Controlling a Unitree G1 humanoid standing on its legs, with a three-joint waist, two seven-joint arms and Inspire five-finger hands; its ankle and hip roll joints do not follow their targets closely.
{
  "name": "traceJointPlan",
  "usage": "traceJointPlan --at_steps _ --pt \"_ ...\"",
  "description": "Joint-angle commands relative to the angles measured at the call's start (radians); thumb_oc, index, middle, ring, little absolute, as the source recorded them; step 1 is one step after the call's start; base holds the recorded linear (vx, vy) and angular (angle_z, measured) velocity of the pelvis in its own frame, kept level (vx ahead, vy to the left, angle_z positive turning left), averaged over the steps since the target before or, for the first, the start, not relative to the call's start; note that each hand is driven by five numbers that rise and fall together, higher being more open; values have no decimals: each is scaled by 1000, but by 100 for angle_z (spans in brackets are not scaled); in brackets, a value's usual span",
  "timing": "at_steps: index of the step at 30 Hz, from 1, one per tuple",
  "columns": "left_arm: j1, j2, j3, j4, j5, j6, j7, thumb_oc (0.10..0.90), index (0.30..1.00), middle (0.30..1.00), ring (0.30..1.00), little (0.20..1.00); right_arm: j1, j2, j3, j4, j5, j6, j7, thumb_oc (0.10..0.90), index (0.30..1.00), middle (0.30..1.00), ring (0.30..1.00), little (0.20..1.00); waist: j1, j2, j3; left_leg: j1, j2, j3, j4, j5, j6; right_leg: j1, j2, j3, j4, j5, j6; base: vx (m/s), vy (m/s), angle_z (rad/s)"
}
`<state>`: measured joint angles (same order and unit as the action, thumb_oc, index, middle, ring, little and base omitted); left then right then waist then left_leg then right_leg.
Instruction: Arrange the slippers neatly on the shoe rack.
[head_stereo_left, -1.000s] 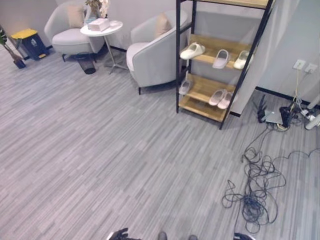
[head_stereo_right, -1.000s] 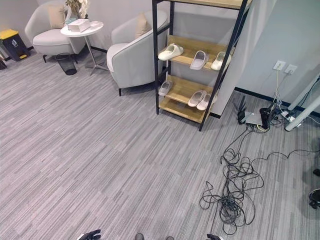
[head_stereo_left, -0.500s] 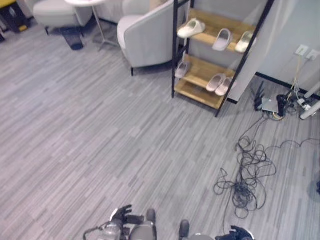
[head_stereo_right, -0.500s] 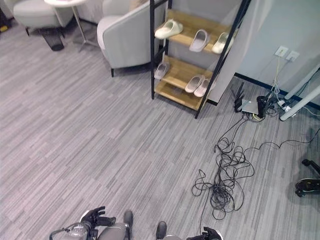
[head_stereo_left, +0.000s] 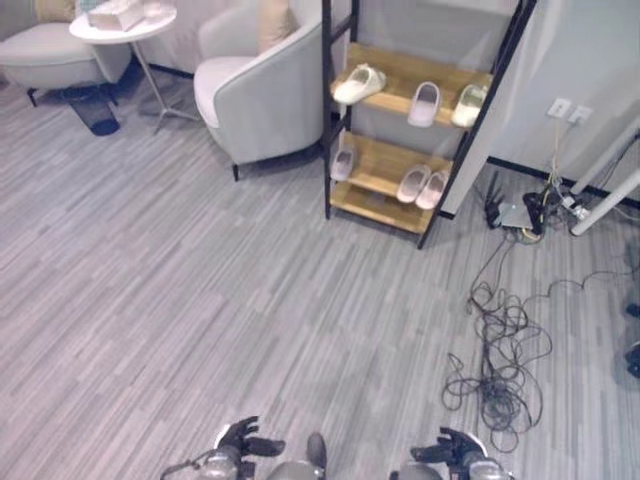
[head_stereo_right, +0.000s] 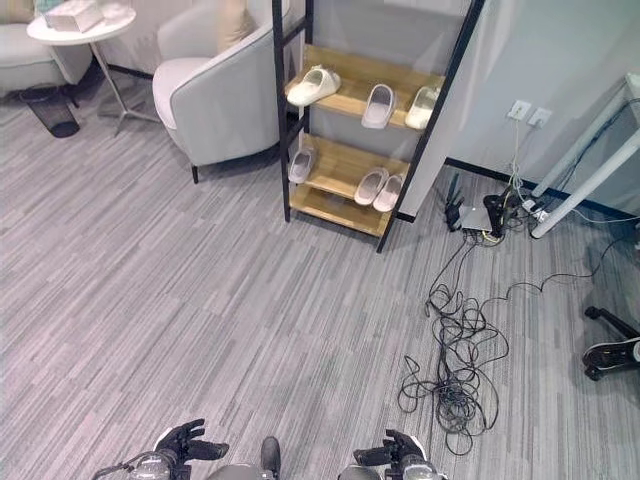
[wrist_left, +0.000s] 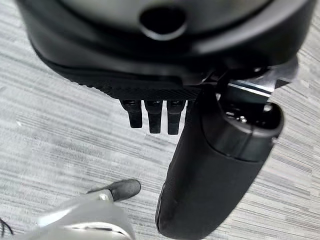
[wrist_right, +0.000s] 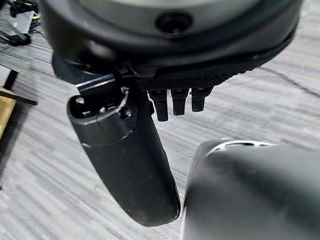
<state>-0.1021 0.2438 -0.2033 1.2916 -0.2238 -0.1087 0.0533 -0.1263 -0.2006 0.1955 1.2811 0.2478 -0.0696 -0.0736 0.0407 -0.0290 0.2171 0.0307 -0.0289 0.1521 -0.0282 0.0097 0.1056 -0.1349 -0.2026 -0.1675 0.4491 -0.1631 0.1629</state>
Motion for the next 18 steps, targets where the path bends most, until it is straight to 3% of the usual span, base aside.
traceJointPlan --at_steps 1,5,8,9,10,12,14,17,18 --pt "5 -8 6 22 18 -5 -7 800 900 900 900 900 -8 -77 19 -29 -2 -17 -17 800 900 900 900 900 -30 5 -19 20 -10 -112 101 -137 -78 -55 41 -39 -250 192 -10 333 -102 0" --pt "-1 -8 3 30 31 -7 -10 800 900 900 900 900 1 -84 10 -31 -3 -13 -14 800 900 900 900 900 -54 -3 -18 74 -15 -137 91 -174 -98 -61 36 -34 -381 238 4 274 -99 11" --pt "5 -18 -2 31 36 -13 -3 800 900 900 900 900 23 -84 13 -32 -1 -18 -14 800 900 900 900 900 -61 -6 -37 90 5 -149 117 -202 -127 -31 49 -32 -398 246 -20 277 -150 51" --pt "2 -24 -5 23 25 -16 -5 800 900 900 900 900 31 -89 11 -28 10 -21 -16 800 900 900 900 900 -58 -6 -39 53 17 -153 222 -167 -159 3 62 -44 -411 234 -39 114 -110 40" --pt "2 -24 -5 23 25 -16 -5 800 900 900 900 900 31 -89 11 -28 10 -21 -16 800 900 900 900 900 -59 -5 -40 48 18 -155 228 -170 -160 3 63 -46 -412 235 -40 156 -161 30" --pt "-6 -30 -15 18 20 -16 -4 800 900 900 900 900 34 -91 7 -27 24 -25 -22 800 900 900 900 900 -58 -9 -30 -18 46 -140 353 -88 -197 39 73 -50 -424 214 -65 102 -121 18" --pt "-21 -29 -34 9 25 -11 1 800 900 900 900 900 31 -91 8 -29 50 -28 -28 800 900 900 900 900 -54 -27 -8 -113 91 -112 518 -8 -210 90 91 -58 -436 178 -104 161 -178 12" --pt "-25 -29 -42 8 30 -11 4 800 900 900 900 900 30 -92 13 -24 54 -24 -29 800 900 900 900 900 -44 -29 -4 -156 90 -103 520 -28 -193 116 101 -56 -438 155 -111 231 -72 2" --pt "-26 -30 -47 7 25 -12 4 800 900 900 900 900 25 -93 20 -24 56 -25 -30 800 900 900 900 900 -26 -35 -4 -218 51 -119 473 -60 -176 139 112 -43 -447 132 -106 183 -9 -2"
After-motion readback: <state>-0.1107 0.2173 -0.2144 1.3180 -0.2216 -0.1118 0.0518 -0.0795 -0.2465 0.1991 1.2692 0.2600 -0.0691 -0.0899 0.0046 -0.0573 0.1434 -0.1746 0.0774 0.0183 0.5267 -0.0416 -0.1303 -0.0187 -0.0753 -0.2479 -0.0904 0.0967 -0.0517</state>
